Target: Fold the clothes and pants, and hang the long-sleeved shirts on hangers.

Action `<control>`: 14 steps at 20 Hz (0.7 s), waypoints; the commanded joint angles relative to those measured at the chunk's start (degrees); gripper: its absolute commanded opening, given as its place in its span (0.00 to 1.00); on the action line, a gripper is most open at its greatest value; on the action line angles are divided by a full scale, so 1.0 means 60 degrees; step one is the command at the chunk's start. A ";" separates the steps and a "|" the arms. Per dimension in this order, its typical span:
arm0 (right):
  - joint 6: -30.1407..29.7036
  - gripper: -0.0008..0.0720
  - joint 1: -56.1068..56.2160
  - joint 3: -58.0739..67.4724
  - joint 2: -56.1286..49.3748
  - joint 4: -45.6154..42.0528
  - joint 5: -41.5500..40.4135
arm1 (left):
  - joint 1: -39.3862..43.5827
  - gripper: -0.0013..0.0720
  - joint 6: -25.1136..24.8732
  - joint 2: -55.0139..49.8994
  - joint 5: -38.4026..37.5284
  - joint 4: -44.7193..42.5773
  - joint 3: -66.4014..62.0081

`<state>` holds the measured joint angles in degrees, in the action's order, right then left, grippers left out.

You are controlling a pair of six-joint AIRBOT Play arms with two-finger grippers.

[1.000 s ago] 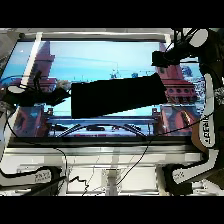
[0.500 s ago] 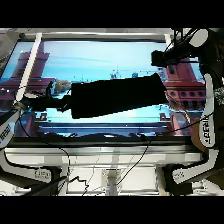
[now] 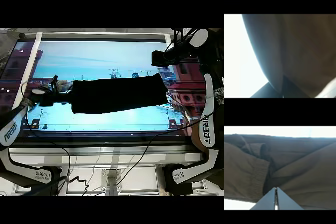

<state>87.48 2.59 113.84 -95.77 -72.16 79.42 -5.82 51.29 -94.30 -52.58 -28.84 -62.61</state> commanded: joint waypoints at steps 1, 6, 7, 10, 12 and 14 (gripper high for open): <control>0.0004 0.02 0.0004 0.0000 -0.0197 -0.0226 0.0047 | 0.0080 0.05 0.1443 0.0583 -0.1712 -0.2452 -0.1537; 0.0098 0.02 0.0583 -0.0616 -0.1035 0.0412 -0.0412 | 0.0084 0.05 0.2044 0.2594 -0.2524 -0.3049 -0.3169; 0.0200 0.02 0.0863 -0.0823 -0.1271 0.0911 -0.0743 | 0.0127 0.05 0.2262 0.2951 -0.2401 -0.3053 -0.3177; 0.0568 0.02 0.2211 -0.1038 -0.2124 0.2612 -0.1971 | 0.0178 0.05 0.2430 0.3523 -0.2386 -0.2958 -0.3177; 0.0747 0.02 0.3493 -0.1042 -0.2626 0.2834 -0.3053 | 0.0178 0.05 0.2426 0.3570 -0.2375 -0.2448 -0.3177; 0.1698 0.02 0.4670 -0.1038 -0.3169 0.2714 -0.4124 | 0.0189 0.05 0.2426 0.3537 -0.2244 -0.2178 -0.3177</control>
<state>92.33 22.02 107.98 -110.63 -58.54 64.14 -4.80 65.21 -74.11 -66.65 -44.29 -81.28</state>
